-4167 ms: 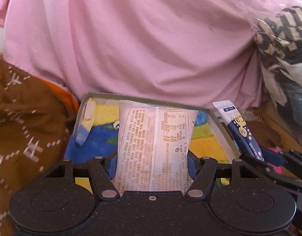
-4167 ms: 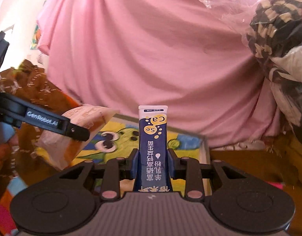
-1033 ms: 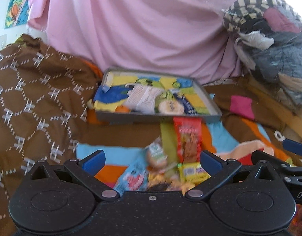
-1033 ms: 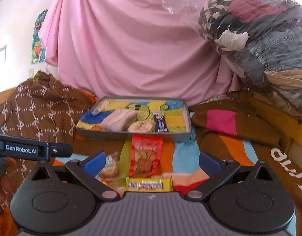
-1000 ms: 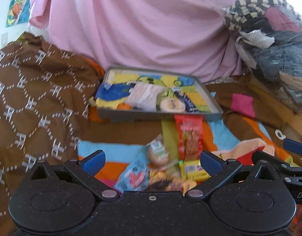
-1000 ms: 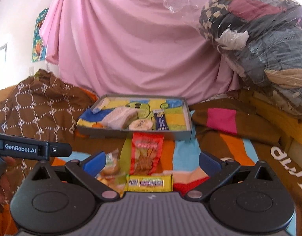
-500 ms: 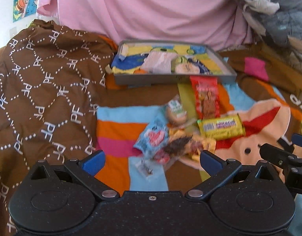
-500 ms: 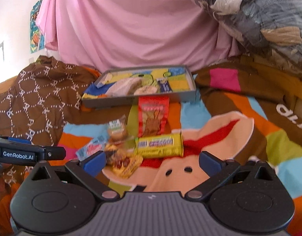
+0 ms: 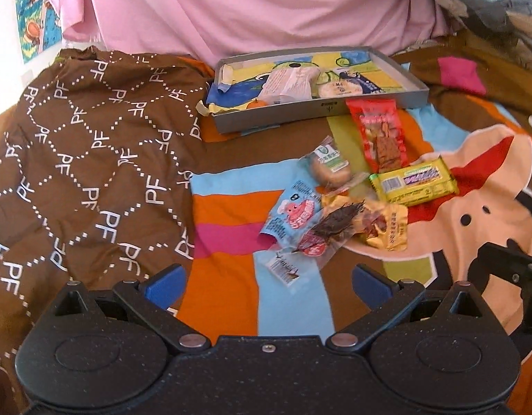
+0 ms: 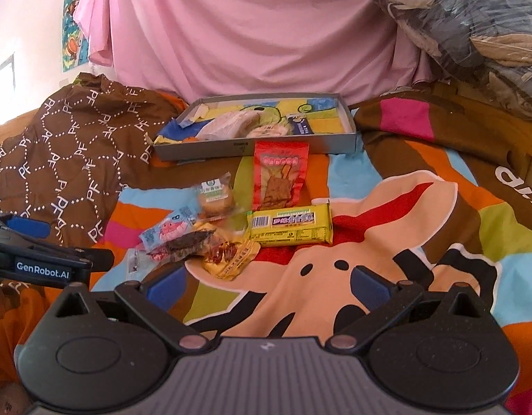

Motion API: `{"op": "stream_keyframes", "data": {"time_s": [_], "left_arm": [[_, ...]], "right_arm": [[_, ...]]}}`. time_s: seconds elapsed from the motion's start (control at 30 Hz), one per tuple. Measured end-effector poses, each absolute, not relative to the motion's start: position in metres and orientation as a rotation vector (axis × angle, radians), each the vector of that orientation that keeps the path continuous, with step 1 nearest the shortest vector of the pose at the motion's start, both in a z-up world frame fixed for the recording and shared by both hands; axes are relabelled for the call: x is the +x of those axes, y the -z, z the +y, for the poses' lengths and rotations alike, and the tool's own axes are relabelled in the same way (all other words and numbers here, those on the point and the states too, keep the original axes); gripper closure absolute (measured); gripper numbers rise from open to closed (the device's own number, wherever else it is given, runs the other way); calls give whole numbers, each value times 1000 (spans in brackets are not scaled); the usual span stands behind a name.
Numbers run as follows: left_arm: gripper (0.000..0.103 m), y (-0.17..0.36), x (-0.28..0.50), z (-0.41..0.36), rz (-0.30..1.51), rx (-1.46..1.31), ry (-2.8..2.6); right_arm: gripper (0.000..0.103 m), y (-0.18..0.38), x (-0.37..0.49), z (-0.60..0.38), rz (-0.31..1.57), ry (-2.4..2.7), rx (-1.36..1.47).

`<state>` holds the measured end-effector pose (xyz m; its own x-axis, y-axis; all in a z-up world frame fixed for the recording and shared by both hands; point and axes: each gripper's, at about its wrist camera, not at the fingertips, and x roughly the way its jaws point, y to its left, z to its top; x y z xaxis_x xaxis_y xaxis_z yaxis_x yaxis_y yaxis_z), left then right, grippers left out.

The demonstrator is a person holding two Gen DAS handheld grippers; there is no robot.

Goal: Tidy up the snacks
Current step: 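Withdraw both tools from the tray back over the remaining snacks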

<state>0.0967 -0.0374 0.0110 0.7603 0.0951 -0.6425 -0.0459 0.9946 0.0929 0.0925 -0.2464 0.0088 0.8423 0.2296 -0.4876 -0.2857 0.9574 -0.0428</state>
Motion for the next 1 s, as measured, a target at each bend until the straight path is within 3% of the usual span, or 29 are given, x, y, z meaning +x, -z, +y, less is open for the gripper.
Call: {"op": "stream_keyframes", "data": {"time_s": [1.0], "left_arm": [[3,13,102,-18,872,144,8]], "right_arm": [[0,18,102,-233,615,-374,-198]]}}
